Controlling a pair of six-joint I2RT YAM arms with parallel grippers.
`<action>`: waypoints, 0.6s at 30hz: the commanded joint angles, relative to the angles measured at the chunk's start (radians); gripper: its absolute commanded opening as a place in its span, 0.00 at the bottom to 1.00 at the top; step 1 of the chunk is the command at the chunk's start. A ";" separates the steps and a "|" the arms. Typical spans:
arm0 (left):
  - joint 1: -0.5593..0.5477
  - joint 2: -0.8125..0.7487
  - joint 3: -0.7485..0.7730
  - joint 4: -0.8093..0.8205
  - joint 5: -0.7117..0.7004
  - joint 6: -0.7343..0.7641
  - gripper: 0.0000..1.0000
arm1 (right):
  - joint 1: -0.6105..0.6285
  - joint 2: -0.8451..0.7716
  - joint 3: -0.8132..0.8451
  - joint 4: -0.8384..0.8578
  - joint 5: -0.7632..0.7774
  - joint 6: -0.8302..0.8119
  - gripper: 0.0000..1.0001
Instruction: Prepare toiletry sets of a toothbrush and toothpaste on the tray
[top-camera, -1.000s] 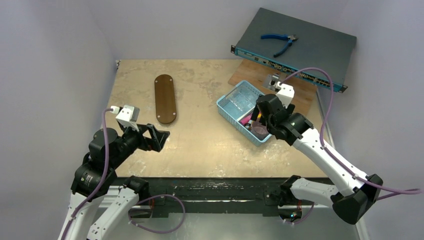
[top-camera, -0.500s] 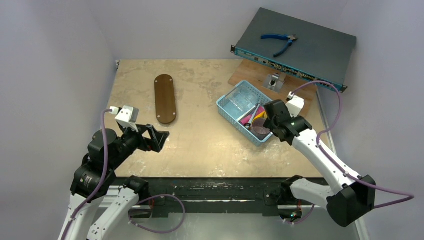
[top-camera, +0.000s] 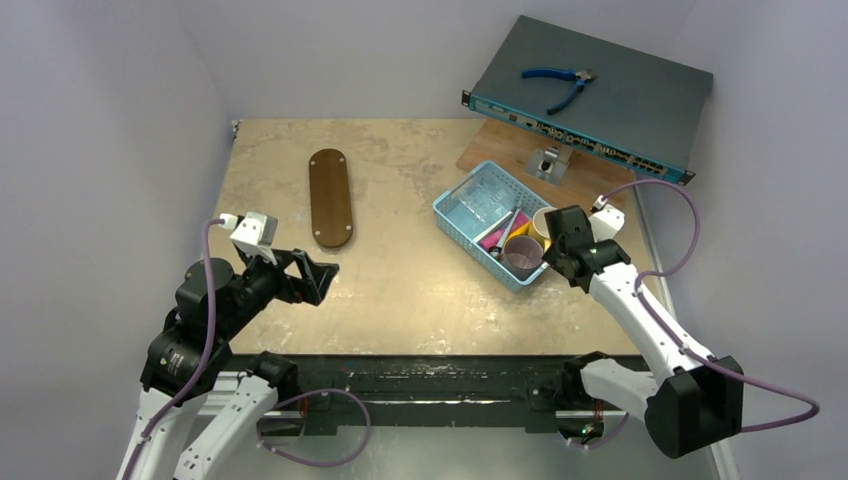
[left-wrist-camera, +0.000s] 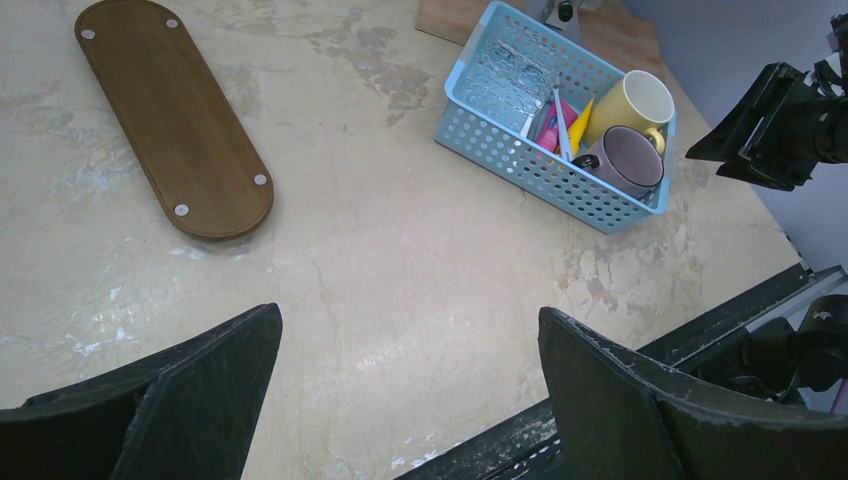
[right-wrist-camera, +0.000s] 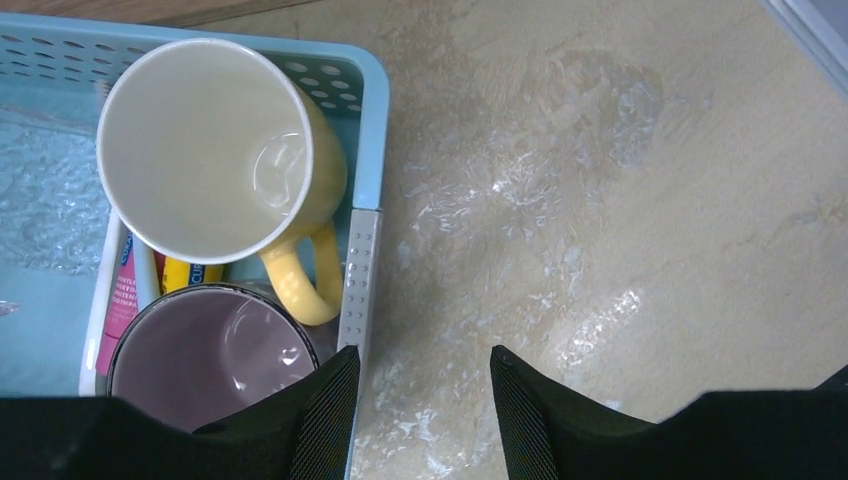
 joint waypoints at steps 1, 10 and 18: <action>0.007 -0.001 -0.003 0.021 0.010 -0.004 0.99 | -0.023 0.003 -0.020 0.078 -0.048 0.012 0.53; 0.007 0.009 -0.003 0.019 0.013 -0.002 0.99 | -0.043 0.025 -0.036 0.128 -0.093 0.002 0.52; 0.007 0.009 -0.003 0.018 0.008 -0.002 0.99 | -0.056 0.038 -0.039 0.155 -0.096 -0.006 0.51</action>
